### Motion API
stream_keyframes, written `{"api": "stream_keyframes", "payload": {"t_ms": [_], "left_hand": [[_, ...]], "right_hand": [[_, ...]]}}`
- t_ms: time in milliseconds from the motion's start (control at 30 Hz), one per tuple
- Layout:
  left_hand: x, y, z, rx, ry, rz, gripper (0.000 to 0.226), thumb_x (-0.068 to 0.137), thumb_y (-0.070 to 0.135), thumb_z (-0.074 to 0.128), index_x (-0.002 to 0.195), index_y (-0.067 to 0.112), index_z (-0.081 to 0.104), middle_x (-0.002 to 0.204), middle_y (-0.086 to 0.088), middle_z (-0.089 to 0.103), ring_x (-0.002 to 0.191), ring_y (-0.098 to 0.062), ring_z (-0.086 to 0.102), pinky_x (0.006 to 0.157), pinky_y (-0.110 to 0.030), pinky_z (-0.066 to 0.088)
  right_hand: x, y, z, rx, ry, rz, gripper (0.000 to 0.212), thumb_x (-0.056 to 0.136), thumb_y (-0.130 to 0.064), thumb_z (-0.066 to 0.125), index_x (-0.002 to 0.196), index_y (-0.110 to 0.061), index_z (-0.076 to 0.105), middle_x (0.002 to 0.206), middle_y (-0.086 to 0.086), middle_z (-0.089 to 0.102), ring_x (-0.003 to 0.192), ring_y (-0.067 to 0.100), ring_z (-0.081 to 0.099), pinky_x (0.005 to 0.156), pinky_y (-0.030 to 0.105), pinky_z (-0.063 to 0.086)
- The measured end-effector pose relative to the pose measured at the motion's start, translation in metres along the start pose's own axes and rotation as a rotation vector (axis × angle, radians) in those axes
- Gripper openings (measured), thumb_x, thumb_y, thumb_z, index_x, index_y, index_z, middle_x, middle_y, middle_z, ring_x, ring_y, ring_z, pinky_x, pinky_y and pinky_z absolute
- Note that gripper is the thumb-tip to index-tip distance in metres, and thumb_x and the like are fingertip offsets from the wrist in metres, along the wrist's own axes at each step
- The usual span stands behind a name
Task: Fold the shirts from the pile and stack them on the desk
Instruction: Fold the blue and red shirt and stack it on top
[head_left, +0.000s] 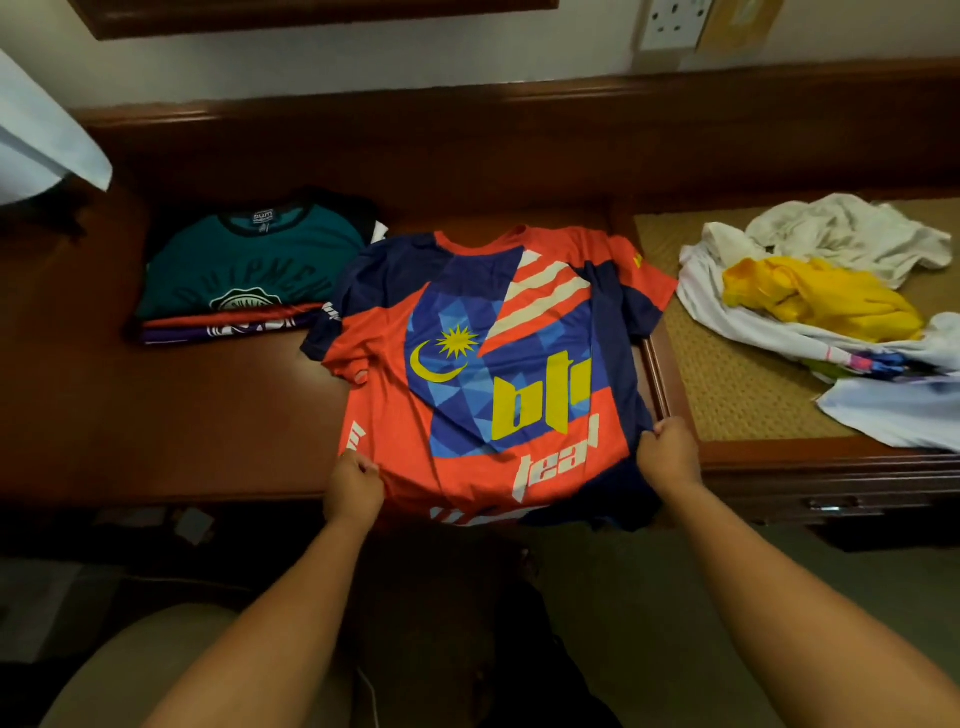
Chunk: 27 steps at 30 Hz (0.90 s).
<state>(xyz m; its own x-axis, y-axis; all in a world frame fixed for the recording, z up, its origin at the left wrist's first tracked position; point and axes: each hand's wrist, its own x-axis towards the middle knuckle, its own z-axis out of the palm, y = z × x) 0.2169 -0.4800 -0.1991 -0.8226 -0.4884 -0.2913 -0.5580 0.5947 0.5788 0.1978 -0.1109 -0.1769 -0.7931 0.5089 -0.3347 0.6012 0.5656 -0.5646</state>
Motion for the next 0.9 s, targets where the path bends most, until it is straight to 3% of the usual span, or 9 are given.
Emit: {"api": "stream_keyframes", "payload": {"t_ms": [133,267,333,433,567,733,833,900], "left_hand": [[0.005,0.005,-0.023,-0.307,0.077,-0.047,0.019,0.084,0.002,0.058,0.071,0.015,0.055,0.077,-0.018,0.061,0.074,-0.03,0.06,0.072,-0.045,0.052],[0.021,-0.011,-0.049,-0.414,0.175,-0.177,0.022,0.081,0.002,0.053,0.07,0.02,0.054,0.074,-0.013,0.061,0.072,-0.025,0.058,0.064,-0.038,0.051],[0.03,-0.033,-0.056,-0.244,0.141,-0.228,0.014,0.078,0.006,0.051,0.074,0.012,0.063,0.084,-0.024,0.066,0.079,-0.037,0.064,0.072,-0.047,0.053],[0.018,-0.047,-0.059,0.125,-0.022,-0.199,0.02,0.084,0.004,0.052,0.09,-0.006,0.068,0.097,-0.031,0.066,0.094,-0.044,0.063,0.082,-0.043,0.05],[-0.016,-0.033,-0.047,0.397,-0.058,0.054,0.031,0.087,0.013,0.058,0.117,0.005,0.059,0.122,-0.02,0.055,0.115,-0.039,0.05,0.094,-0.043,0.044],[-0.022,-0.01,-0.01,0.595,-0.188,0.457,0.048,0.093,0.019,0.051,0.14,0.016,0.042,0.148,-0.01,0.037,0.135,-0.029,0.035,0.105,-0.043,0.035],[-0.012,-0.004,0.003,0.684,-0.301,0.467,0.055,0.096,0.027,0.047,0.148,0.023,0.027,0.158,-0.005,0.019,0.143,-0.025,0.023,0.111,-0.042,0.028],[-0.006,-0.003,0.004,0.72,-0.292,0.385,0.058,0.097,0.03,0.045,0.15,0.022,0.022,0.159,-0.006,0.015,0.143,-0.027,0.021,0.11,-0.044,0.028]], "right_hand": [[0.007,0.003,-0.033,0.127,0.004,-0.057,0.004,0.094,-0.005,0.051,0.095,-0.006,0.048,0.09,0.015,0.05,0.088,0.026,0.049,0.07,0.031,0.029],[0.021,0.012,-0.066,0.267,0.003,-0.041,0.012,0.09,-0.008,0.059,0.099,-0.011,0.052,0.095,0.015,0.061,0.088,0.031,0.058,0.074,0.041,0.045],[0.02,0.019,-0.071,0.274,-0.017,0.007,0.024,0.086,-0.009,0.066,0.108,-0.011,0.056,0.104,0.018,0.064,0.093,0.034,0.061,0.078,0.043,0.048],[0.004,0.032,-0.06,0.102,-0.11,0.039,0.046,0.078,-0.003,0.075,0.12,-0.001,0.057,0.113,0.02,0.062,0.103,0.036,0.06,0.085,0.041,0.047],[-0.019,0.043,-0.029,-0.232,-0.148,-0.068,0.057,0.075,-0.011,0.076,0.127,-0.003,0.053,0.125,0.025,0.054,0.115,0.04,0.051,0.095,0.043,0.044],[-0.037,0.016,0.015,-0.357,-0.185,-0.385,0.049,0.088,-0.014,0.058,0.134,-0.002,0.046,0.145,0.021,0.038,0.133,0.036,0.037,0.108,0.044,0.034],[-0.038,0.002,0.037,-0.454,-0.327,-0.445,0.055,0.095,-0.023,0.05,0.146,-0.012,0.033,0.158,0.01,0.02,0.143,0.029,0.023,0.112,0.045,0.029],[-0.033,0.001,0.043,-0.547,-0.353,-0.433,0.057,0.098,-0.029,0.044,0.15,-0.017,0.025,0.161,0.005,0.012,0.146,0.026,0.014,0.112,0.047,0.027]]}}
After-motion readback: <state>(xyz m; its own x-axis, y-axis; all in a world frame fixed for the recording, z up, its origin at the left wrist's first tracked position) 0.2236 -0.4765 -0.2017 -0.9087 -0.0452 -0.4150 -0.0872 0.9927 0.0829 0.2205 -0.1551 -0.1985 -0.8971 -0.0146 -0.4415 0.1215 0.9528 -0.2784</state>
